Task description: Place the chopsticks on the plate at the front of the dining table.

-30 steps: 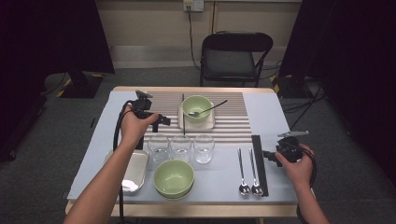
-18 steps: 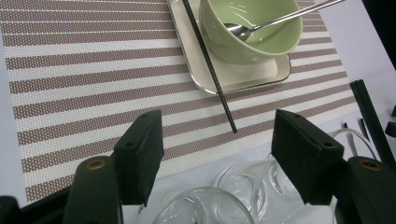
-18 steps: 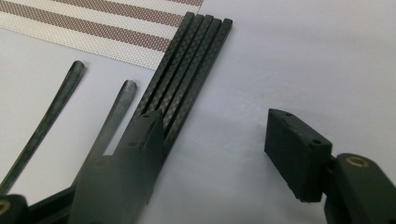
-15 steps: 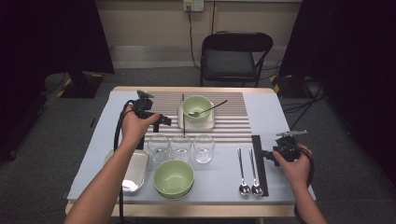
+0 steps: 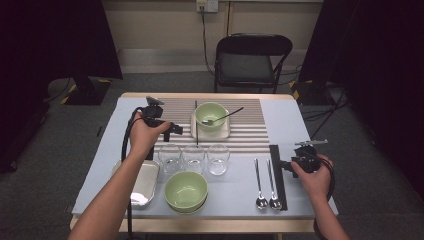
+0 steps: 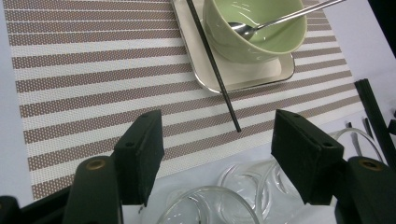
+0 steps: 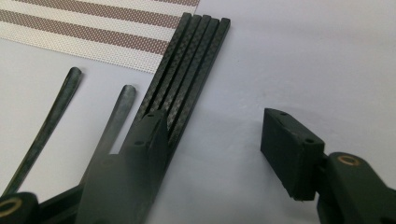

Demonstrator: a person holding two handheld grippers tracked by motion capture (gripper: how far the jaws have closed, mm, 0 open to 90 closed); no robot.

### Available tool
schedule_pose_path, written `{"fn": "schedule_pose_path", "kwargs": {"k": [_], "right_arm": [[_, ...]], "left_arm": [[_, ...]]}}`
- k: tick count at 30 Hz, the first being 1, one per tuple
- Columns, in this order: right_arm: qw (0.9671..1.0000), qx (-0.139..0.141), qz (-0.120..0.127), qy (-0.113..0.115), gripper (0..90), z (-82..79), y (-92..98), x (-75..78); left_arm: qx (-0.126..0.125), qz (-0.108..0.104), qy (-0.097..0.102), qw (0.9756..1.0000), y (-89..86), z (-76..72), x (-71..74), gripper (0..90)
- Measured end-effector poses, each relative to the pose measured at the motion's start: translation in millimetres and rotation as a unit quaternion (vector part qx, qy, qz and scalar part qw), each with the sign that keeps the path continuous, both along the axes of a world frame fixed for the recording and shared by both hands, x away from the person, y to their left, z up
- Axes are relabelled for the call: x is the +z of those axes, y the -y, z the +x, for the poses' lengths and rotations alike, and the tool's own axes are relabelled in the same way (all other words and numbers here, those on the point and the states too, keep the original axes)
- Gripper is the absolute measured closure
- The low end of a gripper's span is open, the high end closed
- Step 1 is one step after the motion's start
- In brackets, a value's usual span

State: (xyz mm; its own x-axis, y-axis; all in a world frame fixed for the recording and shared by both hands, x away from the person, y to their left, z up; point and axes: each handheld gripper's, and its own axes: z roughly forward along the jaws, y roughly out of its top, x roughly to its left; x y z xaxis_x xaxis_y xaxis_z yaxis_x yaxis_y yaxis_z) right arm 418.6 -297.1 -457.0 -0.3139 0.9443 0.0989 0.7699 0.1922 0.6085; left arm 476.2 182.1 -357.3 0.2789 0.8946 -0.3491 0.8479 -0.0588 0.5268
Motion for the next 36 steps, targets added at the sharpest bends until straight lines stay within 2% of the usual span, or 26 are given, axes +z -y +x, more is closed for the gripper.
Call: {"fn": "schedule_pose_path", "kwargs": {"k": [13, 20, 27, 32, 36], "right_arm": [[0.9999, -0.012, 0.001, -0.004, 40.7, -0.9, -2.7, 0.1], [0.9999, -0.009, -0.01, 0.0, 41.6, -0.7, -4.5, -0.4], [0.9996, -0.014, -0.023, 0.001, 46.8, -0.9, -5.3, -0.2], [0.999, -0.013, -0.043, 0.004, 53.7, -1.1, -6.2, 0.0], [0.9989, -0.017, -0.042, 0.008, 58.7, -1.5, -4.2, -0.4]], "left_arm": [[0.0, -0.001, -0.001, 1.0, 0.6, 0.1, -0.4, 34.8], [0.002, -0.003, -0.001, 1.0, -0.4, 0.0, -0.3, 34.8], [0.002, -0.001, -0.002, 1.0, -0.2, -0.3, 0.0, 35.4], [-0.002, 0.001, -0.001, 1.0, 1.1, -0.5, 0.1, 35.4], [-0.003, -0.001, -0.001, 1.0, 2.8, -0.7, 0.0, 35.4]]}}
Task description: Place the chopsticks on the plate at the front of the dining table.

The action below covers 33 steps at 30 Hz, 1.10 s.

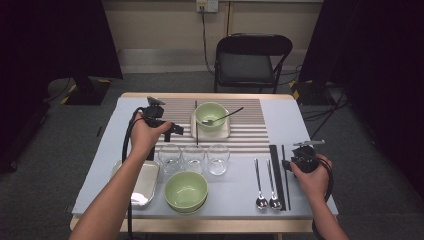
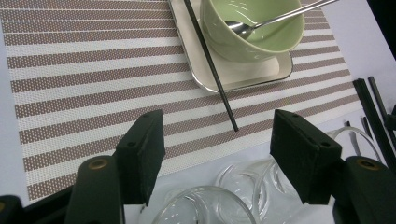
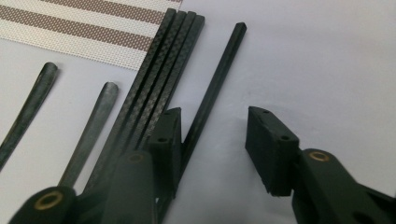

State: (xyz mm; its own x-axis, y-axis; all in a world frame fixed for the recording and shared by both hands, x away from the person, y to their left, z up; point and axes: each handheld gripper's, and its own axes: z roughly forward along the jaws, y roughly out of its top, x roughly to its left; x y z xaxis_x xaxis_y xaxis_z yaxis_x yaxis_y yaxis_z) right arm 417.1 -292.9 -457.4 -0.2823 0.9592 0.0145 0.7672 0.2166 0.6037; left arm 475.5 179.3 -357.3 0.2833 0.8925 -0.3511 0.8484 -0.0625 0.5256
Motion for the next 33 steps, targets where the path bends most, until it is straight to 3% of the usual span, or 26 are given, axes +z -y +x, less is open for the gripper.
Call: {"fn": "schedule_pose_path", "kwargs": {"k": [12, 20, 33], "right_arm": [[0.9996, -0.005, 0.021, 0.015, 77.8, -1.6, 13.1, -2.6], [1.0, 0.0, -0.001, 0.003, 80.4, 0.4, 11.5, 0.8], [0.9992, -0.033, 0.022, 0.001, 79.8, -0.3, 12.0, -1.0]], "left_arm": [[-0.001, 0.001, 0.003, 1.0, 0.7, -0.3, 3.1, 35.4], [0.001, 0.001, 0.004, 1.0, -1.8, -0.9, 5.0, 35.5], [-0.004, 0.003, 0.005, 1.0, 4.7, -0.3, 4.0, 35.7]]}}
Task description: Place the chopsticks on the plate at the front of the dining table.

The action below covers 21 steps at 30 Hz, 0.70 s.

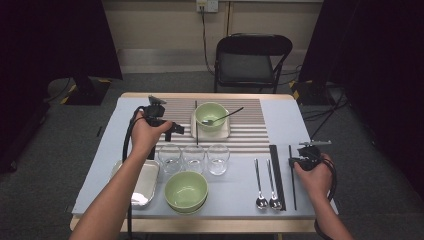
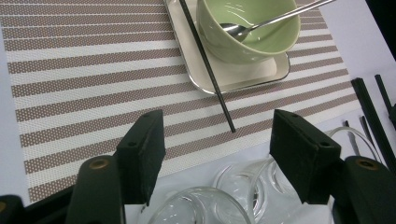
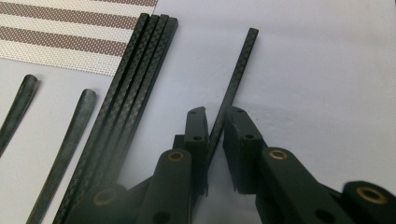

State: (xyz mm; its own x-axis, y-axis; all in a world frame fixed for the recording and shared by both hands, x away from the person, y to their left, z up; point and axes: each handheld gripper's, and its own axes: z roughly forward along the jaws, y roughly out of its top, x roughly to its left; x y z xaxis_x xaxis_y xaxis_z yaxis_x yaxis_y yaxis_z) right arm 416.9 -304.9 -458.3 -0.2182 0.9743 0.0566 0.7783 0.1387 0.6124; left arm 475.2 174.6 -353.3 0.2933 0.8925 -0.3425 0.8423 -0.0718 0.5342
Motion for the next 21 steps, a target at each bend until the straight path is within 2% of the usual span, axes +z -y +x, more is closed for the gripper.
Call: {"fn": "schedule_pose_path", "kwargs": {"k": [3, 6, 8, 13, 19, 21], "right_arm": [[0.9999, -0.009, 0.009, 0.002, 81.5, -0.3, 1.3, -0.7], [1.0, -0.003, 0.001, -0.004, 81.9, 1.1, -0.2, 1.0], [1.0, 0.001, -0.002, -0.005, 82.1, 2.5, 0.2, 1.4], [0.9999, 0.009, 0.004, -0.008, 84.2, 5.8, 4.6, 1.9], [1.0, -0.002, -0.003, -0.009, 83.5, 5.4, 0.9, 2.0], [0.9999, -0.009, 0.004, -0.012, 83.4, 5.5, 1.4, 1.8]], "left_arm": [[-0.003, 0.001, -0.001, 1.0, 1.8, 0.3, -0.3, 35.8], [-0.011, 0.006, 0.001, 0.9999, 2.4, 0.8, -0.1, 35.8], [-0.008, 0.0, -0.001, 1.0, 3.6, 0.9, -0.2, 35.7], [-0.009, 0.003, -0.001, 1.0, 1.9, 1.5, -0.4, 35.8], [-0.005, 0.004, 0.0, 1.0, -0.7, 1.5, -0.3, 35.9], [-0.004, 0.004, -0.002, 1.0, -0.2, 1.1, -0.4, 35.9]]}}
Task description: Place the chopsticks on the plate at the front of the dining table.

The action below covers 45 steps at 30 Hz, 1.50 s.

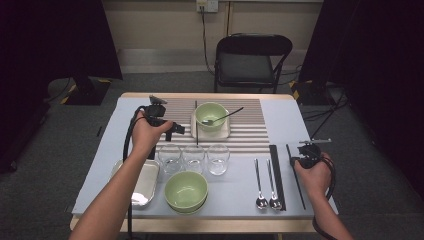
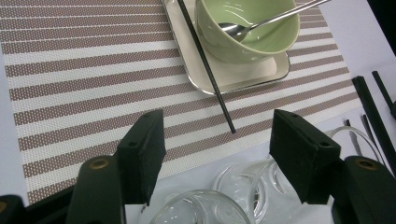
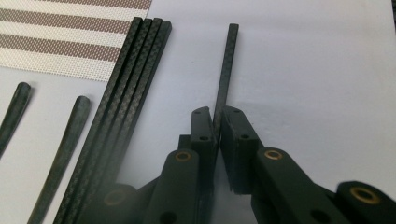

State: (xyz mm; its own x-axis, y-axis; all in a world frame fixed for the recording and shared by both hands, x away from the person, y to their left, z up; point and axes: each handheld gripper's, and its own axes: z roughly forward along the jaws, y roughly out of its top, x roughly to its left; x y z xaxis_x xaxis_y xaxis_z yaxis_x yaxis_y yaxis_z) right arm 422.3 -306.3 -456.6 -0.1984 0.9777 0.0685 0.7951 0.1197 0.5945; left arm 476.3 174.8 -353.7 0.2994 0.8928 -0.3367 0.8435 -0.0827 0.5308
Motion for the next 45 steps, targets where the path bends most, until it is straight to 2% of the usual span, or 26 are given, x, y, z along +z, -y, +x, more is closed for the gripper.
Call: {"fn": "schedule_pose_path", "kwargs": {"k": [5, 10, 14, 18, 22, 26, 33, 37, 39, 45], "right_arm": [[0.9999, -0.016, 0.004, 0.002, 82.4, -0.2, -1.3, -1.0], [0.9998, -0.014, -0.013, 0.002, 83.6, -0.5, -5.3, -0.7], [0.9997, -0.022, 0.004, -0.003, 84.9, 0.5, -1.8, -0.8], [0.9998, -0.012, -0.013, -0.006, 85.5, 2.1, -4.9, 0.5], [0.9999, -0.01, -0.008, -0.011, 86.3, 3.0, -3.3, 0.8], [0.9998, -0.002, -0.018, -0.009, 86.5, 3.3, -4.3, 1.1], [1.0, 0.004, -0.002, -0.007, 86.7, 2.6, 0.0, 0.7], [0.9998, 0.003, 0.018, -0.012, 86.7, 4.3, 4.1, 1.7], [0.9998, 0.002, 0.017, -0.013, 86.7, 5.0, 5.8, 2.4], [0.9992, 0.002, 0.04, -0.004, 86.7, 6.9, 8.4, 5.9]], "left_arm": [[-0.003, 0.0, -0.001, 1.0, 0.4, -0.3, -2.0, 35.9], [-0.001, 0.002, 0.0, 1.0, -1.2, -0.8, -3.0, 35.9], [-0.004, -0.001, -0.001, 1.0, -1.1, -1.0, -2.4, 36.0], [-0.004, -0.001, -0.001, 1.0, -0.8, -0.9, -3.0, 35.9], [-0.007, 0.001, 0.0, 1.0, -1.2, -1.1, -3.4, 35.7], [-0.012, -0.002, 0.001, 0.9999, -0.6, -1.5, -3.0, 34.3], [-0.018, -0.001, 0.002, 0.9998, 0.6, -2.0, -2.8, 34.2], [-0.021, -0.006, 0.001, 0.9998, 2.3, -1.4, -3.3, 33.3], [-0.024, -0.003, 0.001, 0.9997, 2.6, -1.0, -3.9, 33.1], [-0.027, -0.003, 0.0, 0.9996, 3.5, -1.2, -4.5, 33.1]]}}
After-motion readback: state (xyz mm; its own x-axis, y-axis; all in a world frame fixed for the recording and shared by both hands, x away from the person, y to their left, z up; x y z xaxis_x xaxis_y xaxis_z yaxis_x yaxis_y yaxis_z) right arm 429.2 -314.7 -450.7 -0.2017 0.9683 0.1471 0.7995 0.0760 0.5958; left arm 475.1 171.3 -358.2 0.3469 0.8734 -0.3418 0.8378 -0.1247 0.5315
